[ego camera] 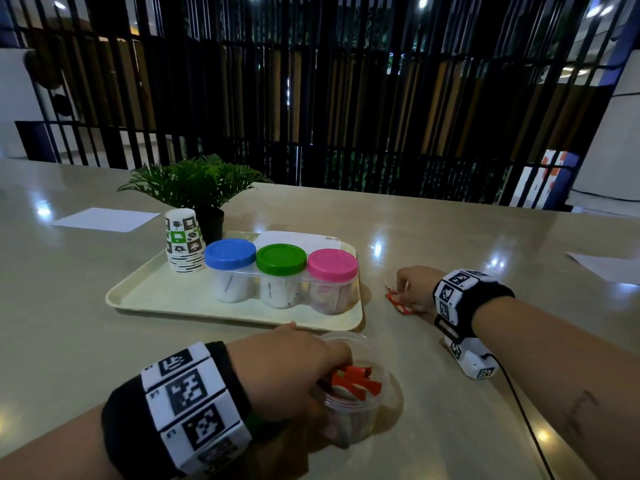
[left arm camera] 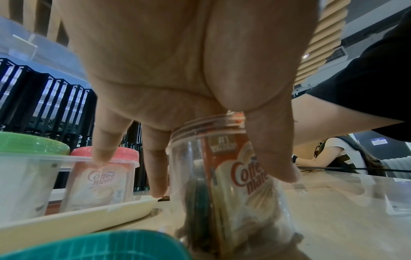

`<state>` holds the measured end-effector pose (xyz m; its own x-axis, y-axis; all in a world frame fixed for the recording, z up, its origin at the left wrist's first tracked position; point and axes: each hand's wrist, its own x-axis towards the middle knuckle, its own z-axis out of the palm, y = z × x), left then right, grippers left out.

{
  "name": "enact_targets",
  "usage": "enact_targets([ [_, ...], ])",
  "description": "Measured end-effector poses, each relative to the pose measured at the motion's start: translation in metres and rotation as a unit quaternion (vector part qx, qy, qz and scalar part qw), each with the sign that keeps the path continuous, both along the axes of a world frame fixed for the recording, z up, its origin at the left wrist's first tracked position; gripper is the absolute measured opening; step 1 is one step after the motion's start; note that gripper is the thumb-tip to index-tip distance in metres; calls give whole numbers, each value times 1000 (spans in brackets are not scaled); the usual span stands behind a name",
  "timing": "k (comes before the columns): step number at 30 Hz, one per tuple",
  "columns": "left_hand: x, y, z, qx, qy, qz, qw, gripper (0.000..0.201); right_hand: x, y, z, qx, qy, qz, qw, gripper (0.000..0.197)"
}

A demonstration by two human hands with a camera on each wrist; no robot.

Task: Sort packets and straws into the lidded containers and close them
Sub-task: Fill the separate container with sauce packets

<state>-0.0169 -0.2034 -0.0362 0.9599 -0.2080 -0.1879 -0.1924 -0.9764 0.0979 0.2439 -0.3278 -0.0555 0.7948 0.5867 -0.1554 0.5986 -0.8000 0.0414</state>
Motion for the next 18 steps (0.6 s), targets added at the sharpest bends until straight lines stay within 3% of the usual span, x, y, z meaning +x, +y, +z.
enact_targets([
  [3, 1, 2, -2, -10, -1, -3, 1000, 50, 0, -2, -1, 9, 4, -7, 1000, 20],
  [7, 2, 4, -5, -32, 13, 5, 999, 55, -4, -5, -1, 26, 12, -21, 999, 31],
  [10, 4, 6, -8, -46, 26, 14, 998, 61, -7, -6, -1, 17, 1, -20, 1000, 22],
  [14, 5, 7, -10, -54, 34, 23, 998, 60, -6, -9, -4, 32, 16, -45, 998, 52],
  [18, 5, 6, -10, -58, 37, 26, 997, 58, -7, -11, -5, 24, 33, -48, 998, 49],
])
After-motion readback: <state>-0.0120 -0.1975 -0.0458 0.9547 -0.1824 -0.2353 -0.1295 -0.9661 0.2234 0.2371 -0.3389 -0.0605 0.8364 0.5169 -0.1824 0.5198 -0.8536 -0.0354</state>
